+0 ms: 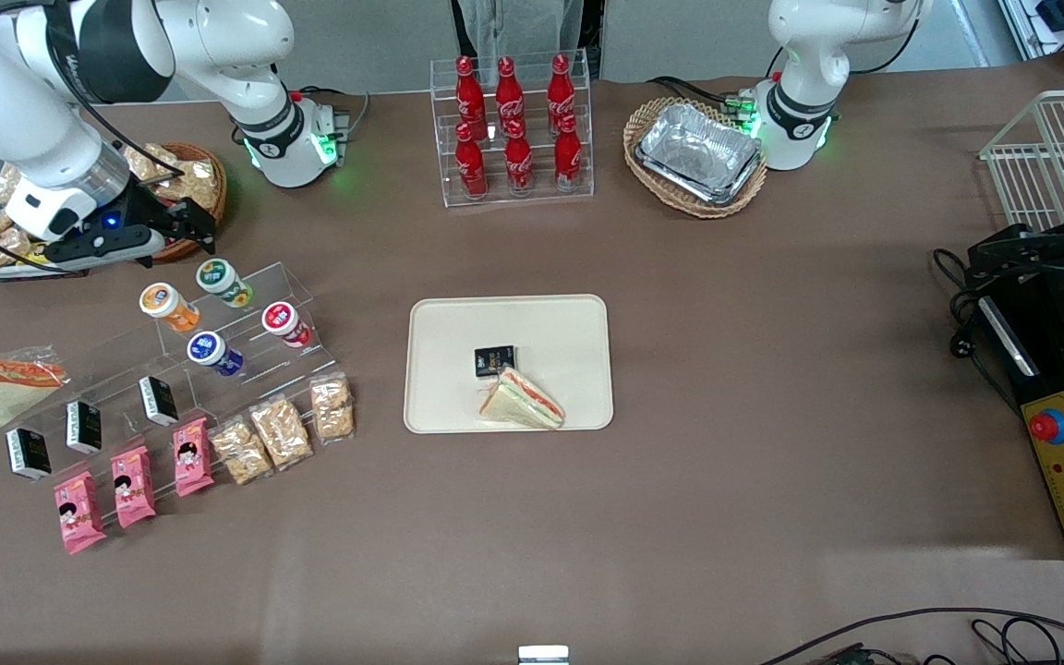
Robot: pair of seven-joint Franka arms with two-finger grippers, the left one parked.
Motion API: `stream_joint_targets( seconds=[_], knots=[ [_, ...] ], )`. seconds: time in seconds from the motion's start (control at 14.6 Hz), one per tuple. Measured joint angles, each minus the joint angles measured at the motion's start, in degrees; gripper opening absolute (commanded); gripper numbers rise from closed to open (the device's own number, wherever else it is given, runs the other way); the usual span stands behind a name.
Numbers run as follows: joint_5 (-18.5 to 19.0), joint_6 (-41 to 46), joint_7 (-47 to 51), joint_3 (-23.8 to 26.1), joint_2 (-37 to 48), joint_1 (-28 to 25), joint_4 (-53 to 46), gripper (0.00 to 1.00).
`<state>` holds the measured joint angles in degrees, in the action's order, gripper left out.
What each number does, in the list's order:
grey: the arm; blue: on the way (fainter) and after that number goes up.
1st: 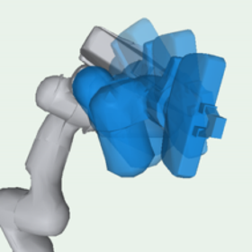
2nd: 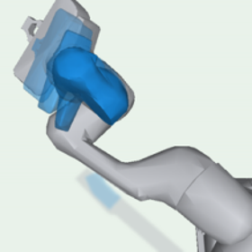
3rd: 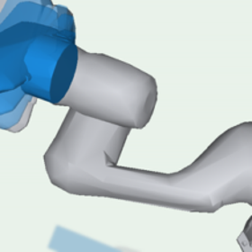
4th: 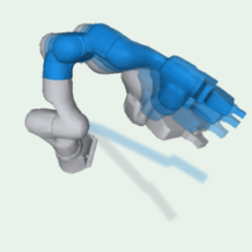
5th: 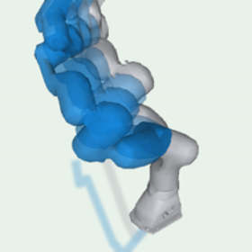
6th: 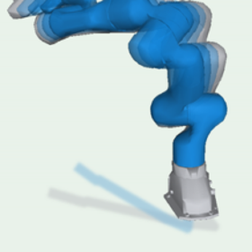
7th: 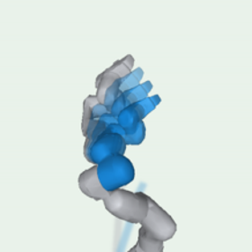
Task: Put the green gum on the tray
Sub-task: 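Lower the right gripper and grasp the green-labelled yogurt bottle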
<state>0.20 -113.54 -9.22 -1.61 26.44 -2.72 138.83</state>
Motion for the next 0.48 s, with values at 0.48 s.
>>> stream_joint_targets(
  seconds=[0.48],
  knots=[
    [0.00,-4.51,-0.08,0.00,0.82,0.00,6.02,1.00]
  ],
)
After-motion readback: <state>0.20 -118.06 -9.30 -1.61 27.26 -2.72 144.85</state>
